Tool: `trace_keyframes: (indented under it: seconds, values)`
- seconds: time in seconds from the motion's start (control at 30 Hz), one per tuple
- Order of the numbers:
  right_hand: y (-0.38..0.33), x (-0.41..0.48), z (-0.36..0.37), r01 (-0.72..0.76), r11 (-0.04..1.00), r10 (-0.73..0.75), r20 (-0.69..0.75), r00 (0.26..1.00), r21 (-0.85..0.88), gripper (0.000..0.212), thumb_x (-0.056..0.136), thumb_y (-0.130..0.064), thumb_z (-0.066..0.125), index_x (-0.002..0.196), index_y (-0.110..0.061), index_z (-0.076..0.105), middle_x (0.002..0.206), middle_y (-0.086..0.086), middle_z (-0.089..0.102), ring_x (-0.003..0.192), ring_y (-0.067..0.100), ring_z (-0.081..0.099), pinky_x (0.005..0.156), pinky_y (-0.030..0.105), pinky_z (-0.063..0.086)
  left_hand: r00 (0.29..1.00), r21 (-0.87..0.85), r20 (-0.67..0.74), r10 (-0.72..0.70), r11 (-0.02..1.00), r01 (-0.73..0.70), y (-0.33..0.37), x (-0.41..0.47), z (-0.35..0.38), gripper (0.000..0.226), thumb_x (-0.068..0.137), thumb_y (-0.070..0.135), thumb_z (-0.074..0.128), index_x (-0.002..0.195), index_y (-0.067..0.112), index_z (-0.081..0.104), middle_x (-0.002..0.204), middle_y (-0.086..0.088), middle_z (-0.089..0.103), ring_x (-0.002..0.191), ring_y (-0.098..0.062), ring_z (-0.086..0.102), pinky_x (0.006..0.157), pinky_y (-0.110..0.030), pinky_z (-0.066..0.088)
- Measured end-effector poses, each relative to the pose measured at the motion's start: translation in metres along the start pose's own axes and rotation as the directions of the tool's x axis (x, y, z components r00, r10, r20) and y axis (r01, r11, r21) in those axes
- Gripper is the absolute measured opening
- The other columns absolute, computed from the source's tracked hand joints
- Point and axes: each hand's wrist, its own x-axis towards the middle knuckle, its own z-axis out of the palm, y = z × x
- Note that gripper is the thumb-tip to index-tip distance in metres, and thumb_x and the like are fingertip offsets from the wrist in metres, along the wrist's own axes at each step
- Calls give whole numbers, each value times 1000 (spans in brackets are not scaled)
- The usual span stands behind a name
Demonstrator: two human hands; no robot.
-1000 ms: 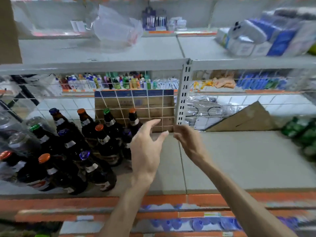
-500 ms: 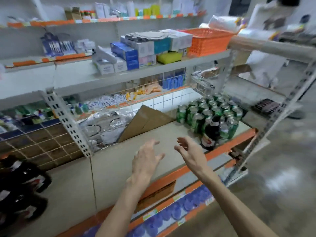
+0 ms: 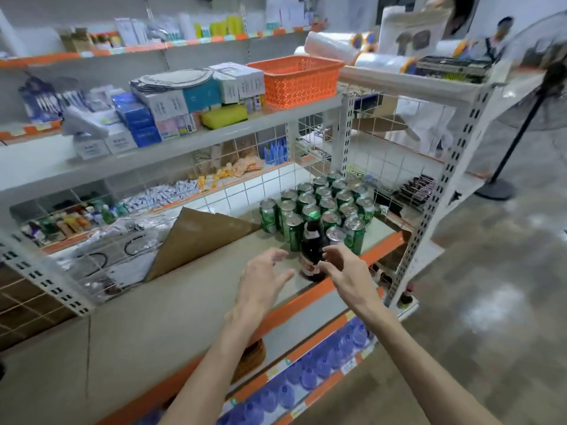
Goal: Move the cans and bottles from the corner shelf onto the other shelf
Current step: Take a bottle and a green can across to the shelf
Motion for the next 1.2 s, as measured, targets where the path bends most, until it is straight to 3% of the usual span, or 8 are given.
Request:
trace_keyframes:
  seconds: [0.27, 0.37, 0.53, 0.63, 0.77, 0.93, 1.13, 1.2]
  values:
    - [39, 47, -7, -72, 996, 72, -4, 997, -52, 32, 89, -18, 69, 120, -14, 62, 108, 2, 69, 98, 16, 64, 89, 30, 51, 999, -197, 28, 19, 980, -13, 8, 73, 33, 51, 85, 22, 78, 132, 20, 62, 126, 3, 68, 114, -9, 64, 102, -35, 51]
    - [49, 75, -10, -73, 993, 72, -10, 997, -95, 34, 89, -16, 68, 122, -13, 61, 109, 1, 68, 99, 15, 63, 88, 27, 49, 994, -274, 102, 50, 961, -20, 12, 104, 47, 58, 83, 19, 79, 137, 20, 58, 127, 11, 62, 117, -5, 57, 101, -25, 44]
    - [69, 115, -3, -25, 969, 41, 58, 998, -244, 42, 87, -12, 70, 127, -11, 56, 114, 0, 66, 106, 15, 61, 94, 27, 46, 979, -364, 186, 79, 931, -6, 0, 135, 67, 42, 82, 18, 79, 122, 23, 67, 110, 17, 69, 101, 12, 61, 93, -15, 45]
    - [84, 127, 4, 57, 925, -4, 139, 990, -375, 52, 84, -13, 72, 131, -10, 52, 126, 7, 61, 119, 23, 55, 104, 36, 43, 977, -420, 199, 81, 907, 10, -8, 141, 73, 32, 81, 18, 79, 112, 23, 71, 102, 16, 72, 100, 5, 65, 89, -19, 49]
    - [95, 138, 6, 128, 849, -21, 210, 977, -513, 68, 82, -20, 75, 141, -9, 43, 138, 9, 51, 131, 28, 39, 113, 42, 30, 985, -476, 153, 82, 879, 1, -13, 141, 73, 29, 78, 11, 80, 102, 26, 74, 87, 19, 71, 89, 3, 64, 80, -18, 46]
    - [102, 147, 7, 133, 794, 0, 218, 976, -593, 75, 80, -27, 77, 141, -7, 37, 138, 15, 42, 128, 33, 32, 109, 41, 26, 998, -518, 61, 8, 855, 24, -26, 130, 64, 22, 75, 13, 81, 92, 24, 75, 89, 5, 76, 92, -18, 72, 84, -40, 57]
    - [101, 156, 1, 203, 773, -14, 303, 953, -601, 65, 82, -25, 74, 136, -8, 43, 133, 16, 51, 124, 33, 35, 100, 42, 32, 998, -451, -20, -66, 891, 50, -38, 113, 45, 28, 74, 16, 82, 90, 38, 75, 88, 17, 76, 87, 1, 69, 78, -23, 52]
    - [102, 156, -1, 221, 796, -50, 303, 952, -564, 57, 79, -25, 75, 127, -9, 50, 123, 15, 56, 116, 31, 37, 90, 41, 35, 993, -434, -55, -103, 898, 69, -46, 107, 39, 27, 71, 22, 82, 85, 43, 73, 83, 19, 74, 82, 1, 67, 77, -27, 53]
